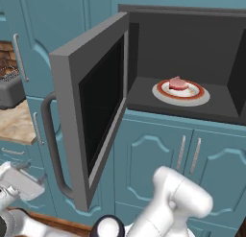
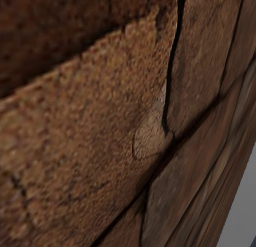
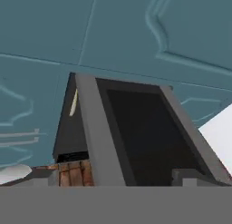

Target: Transport the steak from the fridge to the microwave and turn on the microwave.

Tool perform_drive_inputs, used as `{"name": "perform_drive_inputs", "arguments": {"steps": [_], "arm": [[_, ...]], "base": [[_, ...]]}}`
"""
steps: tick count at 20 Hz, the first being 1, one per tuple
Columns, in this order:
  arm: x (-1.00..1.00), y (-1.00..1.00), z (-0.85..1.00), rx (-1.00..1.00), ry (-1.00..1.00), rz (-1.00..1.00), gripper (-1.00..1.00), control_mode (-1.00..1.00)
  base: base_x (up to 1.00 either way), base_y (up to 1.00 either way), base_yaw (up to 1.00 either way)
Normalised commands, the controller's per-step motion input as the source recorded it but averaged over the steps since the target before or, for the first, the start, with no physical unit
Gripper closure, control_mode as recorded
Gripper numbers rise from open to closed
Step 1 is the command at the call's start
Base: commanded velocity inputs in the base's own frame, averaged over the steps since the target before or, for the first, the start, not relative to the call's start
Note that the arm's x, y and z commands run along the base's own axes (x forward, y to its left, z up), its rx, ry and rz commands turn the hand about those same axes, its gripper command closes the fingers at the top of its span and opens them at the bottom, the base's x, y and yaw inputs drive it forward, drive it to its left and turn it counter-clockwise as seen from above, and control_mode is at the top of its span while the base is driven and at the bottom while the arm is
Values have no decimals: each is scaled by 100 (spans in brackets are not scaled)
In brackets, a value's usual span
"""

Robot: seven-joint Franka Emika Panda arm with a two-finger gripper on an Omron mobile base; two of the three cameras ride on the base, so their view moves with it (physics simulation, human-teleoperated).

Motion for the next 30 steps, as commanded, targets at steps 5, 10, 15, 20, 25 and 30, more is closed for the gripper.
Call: {"name": "perform_drive_inputs", "arguments": {"steps": [5,10,15,20,25,30], "arm": [[0,-37,33,21,-16,-17,-100,-100],[-8,-43,34,21,-22,-17,-100,-100],[-19,-52,39,23,-26,-16,-100,-100],[-42,-63,43,22,-31,-13,-100,-100],[-75,-87,36,20,-37,-8,-100,-100],[-94,-100,27,17,-43,-7,-100,-100]], "base": [[0,0,0],[0,0,0],[0,0,0],[0,0,0],[0,0,0],[0,0,0]]}}
